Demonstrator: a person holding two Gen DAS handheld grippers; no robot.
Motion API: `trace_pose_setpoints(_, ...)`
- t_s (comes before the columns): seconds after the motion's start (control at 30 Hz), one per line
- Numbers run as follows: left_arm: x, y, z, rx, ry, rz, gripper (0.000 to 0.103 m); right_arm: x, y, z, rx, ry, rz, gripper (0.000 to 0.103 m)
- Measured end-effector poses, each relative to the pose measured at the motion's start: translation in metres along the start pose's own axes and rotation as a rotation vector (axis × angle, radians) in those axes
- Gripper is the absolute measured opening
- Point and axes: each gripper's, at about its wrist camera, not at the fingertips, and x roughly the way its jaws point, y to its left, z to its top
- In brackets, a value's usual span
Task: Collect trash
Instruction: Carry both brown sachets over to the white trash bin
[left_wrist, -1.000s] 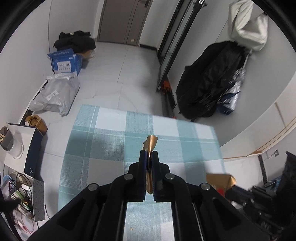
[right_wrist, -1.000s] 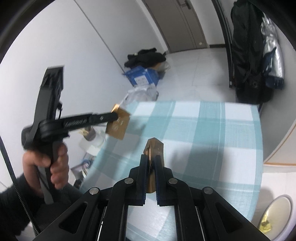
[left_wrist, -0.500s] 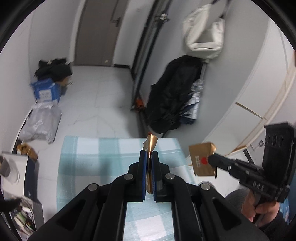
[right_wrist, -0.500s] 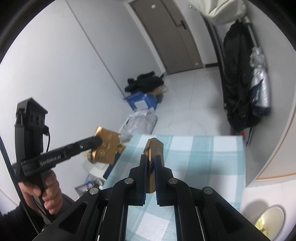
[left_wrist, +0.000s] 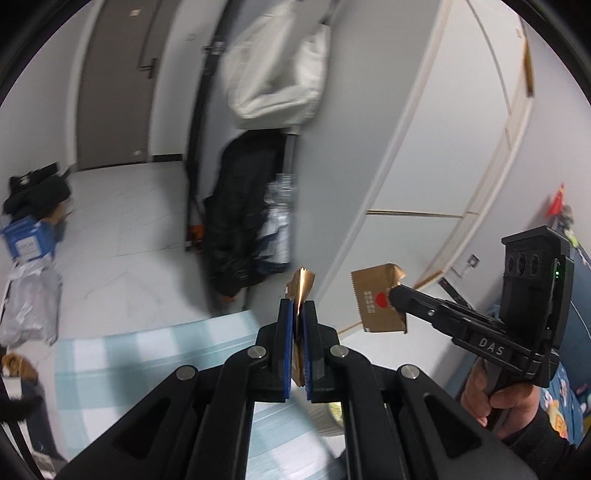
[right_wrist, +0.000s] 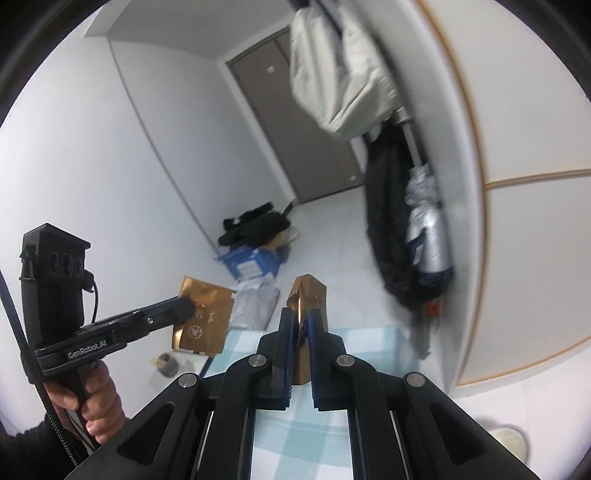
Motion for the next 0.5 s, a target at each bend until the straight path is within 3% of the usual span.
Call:
trace_pose_setpoints(0.2, 0.031, -0.045, 0.010, 0.081, 0.044, -0.083, 0.001, -0.036, -0.043, 0.005, 0.023, -0.055, -0.080, 0.007)
trace_pose_setpoints(0.5, 0.100, -0.116, 0.007, 0.227, 0.187, -0.194, 0.001, -0.083, -0.126, -0.025, 0.135, -0.098, -0.213, 0.007)
